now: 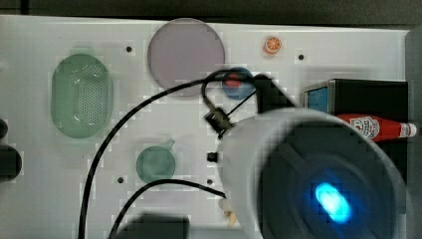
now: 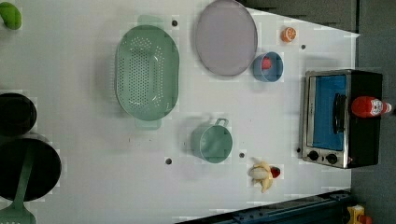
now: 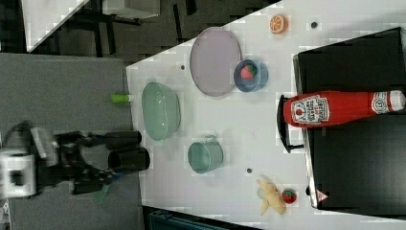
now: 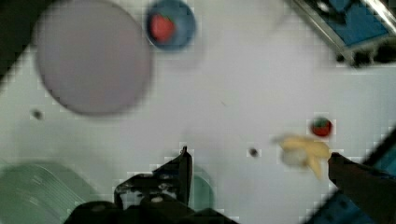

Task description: Pick Ketchup from oven and place it on table.

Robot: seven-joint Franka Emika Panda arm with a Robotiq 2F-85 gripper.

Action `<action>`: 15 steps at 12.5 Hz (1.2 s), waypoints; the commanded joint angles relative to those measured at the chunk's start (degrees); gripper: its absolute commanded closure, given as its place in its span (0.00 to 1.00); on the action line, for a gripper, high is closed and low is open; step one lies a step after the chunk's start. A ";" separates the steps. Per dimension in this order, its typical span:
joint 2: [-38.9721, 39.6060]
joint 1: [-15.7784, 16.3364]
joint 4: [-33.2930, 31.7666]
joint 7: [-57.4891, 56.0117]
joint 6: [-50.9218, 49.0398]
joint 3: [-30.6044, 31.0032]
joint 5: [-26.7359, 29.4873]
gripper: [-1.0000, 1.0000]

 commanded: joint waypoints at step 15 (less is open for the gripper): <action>23.85 -5.53 3.91 1.87 21.16 -27.64 3.53 0.00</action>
